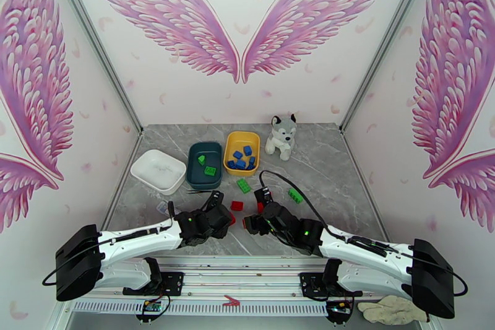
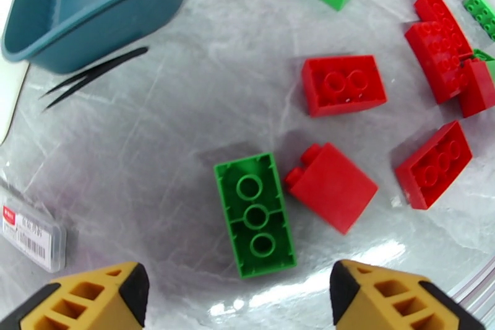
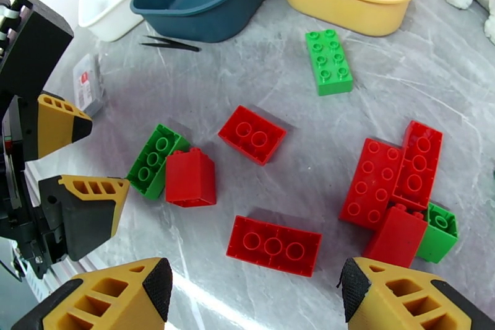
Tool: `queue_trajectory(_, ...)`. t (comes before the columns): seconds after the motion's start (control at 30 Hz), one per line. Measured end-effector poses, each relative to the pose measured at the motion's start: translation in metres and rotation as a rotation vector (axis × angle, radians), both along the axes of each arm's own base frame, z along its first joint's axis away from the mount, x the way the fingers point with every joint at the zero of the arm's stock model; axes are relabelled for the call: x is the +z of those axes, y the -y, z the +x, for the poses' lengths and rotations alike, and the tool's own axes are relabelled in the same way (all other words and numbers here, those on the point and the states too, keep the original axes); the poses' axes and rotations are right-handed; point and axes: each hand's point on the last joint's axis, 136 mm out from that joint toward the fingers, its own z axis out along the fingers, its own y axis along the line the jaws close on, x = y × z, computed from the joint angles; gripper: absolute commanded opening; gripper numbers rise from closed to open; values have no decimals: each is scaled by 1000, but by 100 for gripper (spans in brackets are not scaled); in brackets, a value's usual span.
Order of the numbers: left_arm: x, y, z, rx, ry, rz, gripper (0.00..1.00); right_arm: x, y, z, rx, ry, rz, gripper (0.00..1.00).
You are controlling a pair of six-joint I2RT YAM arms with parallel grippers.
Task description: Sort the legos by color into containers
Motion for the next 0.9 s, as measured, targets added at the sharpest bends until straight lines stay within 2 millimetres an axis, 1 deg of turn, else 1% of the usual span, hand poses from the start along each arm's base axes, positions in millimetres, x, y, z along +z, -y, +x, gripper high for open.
queue_trajectory(0.1, -1, 5, -1, -13, -12, -19, 82, 0, -1, -1, 7, -5, 4, 78)
queue_trajectory(0.17, -7, 10, -1, -21, -22, -20, 82, 0, -2, -2, 11, -8, 5, 78)
queue_trajectory(0.23, -20, 12, -1, -30, -50, 4, 82, 0, -2, -2, 11, -8, 6, 78)
queue_trajectory(0.33, -43, 10, -3, -31, -100, 62, 82, 2, -1, -2, 11, -4, 12, 78)
queue_trajectory(0.43, -54, 3, -2, -14, -127, 95, 80, 7, -1, -2, 11, 4, 24, 78)
queue_trajectory(0.57, -54, 0, 6, 13, -126, 80, 74, 8, -1, -2, 11, 7, 29, 78)
queue_trajectory(0.7, -52, 0, 17, 37, -112, 47, 65, 5, 0, -3, 11, 3, 23, 78)
queue_trajectory(0.77, -53, 2, 21, 40, -110, 31, 59, 3, 1, -3, 11, 1, 20, 78)
queue_trajectory(0.83, -58, 5, 23, 35, -117, 21, 50, 2, 1, -3, 10, -1, 17, 77)
queue_trajectory(0.9, -59, 9, 26, 29, -116, 4, 43, 0, 0, -3, 10, -5, 14, 77)
